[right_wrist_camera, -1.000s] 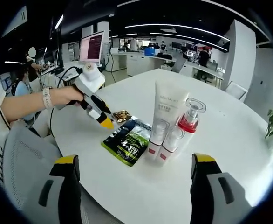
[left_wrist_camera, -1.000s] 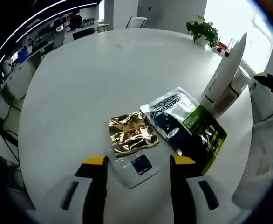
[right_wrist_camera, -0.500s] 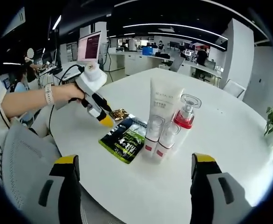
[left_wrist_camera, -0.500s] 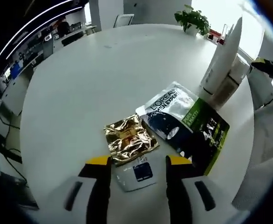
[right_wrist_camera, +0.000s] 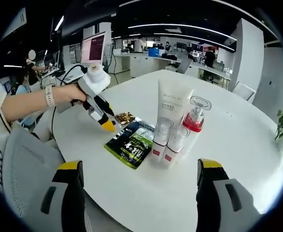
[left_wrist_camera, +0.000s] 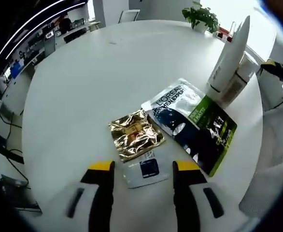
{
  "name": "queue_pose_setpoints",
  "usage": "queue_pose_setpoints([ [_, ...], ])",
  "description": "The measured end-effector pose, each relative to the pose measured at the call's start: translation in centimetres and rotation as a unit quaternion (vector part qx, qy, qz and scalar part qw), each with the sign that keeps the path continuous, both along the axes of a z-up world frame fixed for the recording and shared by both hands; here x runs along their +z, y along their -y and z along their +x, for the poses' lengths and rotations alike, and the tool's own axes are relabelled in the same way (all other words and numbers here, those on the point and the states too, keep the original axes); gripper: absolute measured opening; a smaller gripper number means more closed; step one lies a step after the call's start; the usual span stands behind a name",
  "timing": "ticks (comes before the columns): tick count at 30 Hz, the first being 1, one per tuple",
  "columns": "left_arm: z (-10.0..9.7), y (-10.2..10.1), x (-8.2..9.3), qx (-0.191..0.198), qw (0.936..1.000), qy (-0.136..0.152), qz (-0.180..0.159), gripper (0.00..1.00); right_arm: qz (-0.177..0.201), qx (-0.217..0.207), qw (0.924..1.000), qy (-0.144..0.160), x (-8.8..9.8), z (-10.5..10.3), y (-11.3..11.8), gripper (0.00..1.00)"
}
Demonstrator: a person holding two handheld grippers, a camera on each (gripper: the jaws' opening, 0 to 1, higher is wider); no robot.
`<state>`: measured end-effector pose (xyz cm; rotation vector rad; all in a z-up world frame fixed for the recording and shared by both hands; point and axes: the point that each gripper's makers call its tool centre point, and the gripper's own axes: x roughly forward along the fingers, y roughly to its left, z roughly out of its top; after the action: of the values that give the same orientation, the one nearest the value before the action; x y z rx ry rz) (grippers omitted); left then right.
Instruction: Arrange the skincare products in the storage area until every visible bottle or jar stands upright without overlapping.
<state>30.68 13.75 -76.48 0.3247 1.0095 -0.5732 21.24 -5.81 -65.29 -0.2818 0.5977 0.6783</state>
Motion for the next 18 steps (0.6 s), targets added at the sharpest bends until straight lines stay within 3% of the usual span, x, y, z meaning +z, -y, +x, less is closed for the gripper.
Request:
queue_pose_setpoints([
  [8, 0.7, 0.5, -0.2, 0.012, 0.9999, -0.002, 0.001, 0.48, -0.001, -0.001, 1.0, -0.002, -0.3, 0.0, 0.0, 0.97],
  [18, 1.6, 0.3, -0.3, 0.026, 0.9996, 0.011, -0.009, 0.37, -0.006, 0.003, 1.0, -0.007, -0.6, -0.4, -0.2, 0.97],
])
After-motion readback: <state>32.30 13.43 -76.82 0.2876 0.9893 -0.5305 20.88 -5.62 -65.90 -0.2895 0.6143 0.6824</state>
